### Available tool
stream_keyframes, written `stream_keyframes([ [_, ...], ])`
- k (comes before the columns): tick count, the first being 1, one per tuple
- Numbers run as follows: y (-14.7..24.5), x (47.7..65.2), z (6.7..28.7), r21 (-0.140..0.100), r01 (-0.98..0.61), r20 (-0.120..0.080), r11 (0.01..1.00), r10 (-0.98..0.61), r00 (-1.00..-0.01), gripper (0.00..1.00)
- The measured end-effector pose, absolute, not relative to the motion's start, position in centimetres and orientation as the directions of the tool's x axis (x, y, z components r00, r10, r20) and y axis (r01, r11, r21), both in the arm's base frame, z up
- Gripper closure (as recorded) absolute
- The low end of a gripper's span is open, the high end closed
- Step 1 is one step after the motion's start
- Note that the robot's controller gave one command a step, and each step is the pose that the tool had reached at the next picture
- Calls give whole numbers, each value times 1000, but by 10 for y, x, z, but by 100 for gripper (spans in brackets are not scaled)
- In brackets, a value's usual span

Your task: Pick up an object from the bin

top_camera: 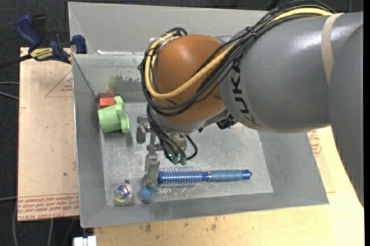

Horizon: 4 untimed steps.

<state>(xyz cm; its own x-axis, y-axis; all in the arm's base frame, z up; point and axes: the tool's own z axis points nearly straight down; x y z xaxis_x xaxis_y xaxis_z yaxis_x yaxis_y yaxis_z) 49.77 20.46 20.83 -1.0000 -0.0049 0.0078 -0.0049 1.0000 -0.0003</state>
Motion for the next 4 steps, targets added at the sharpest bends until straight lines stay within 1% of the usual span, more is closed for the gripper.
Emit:
stream_keyframes([
  [1,171,485,70,2,-103,-6,995,-103,-995,0],
  [2,172,483,72,2,-105,0,994,-105,-994,100],
  [3,182,500,189,2,-163,-10,987,-163,-987,100],
  [4,157,496,258,-1,-383,-9,924,-383,-924,100],
])
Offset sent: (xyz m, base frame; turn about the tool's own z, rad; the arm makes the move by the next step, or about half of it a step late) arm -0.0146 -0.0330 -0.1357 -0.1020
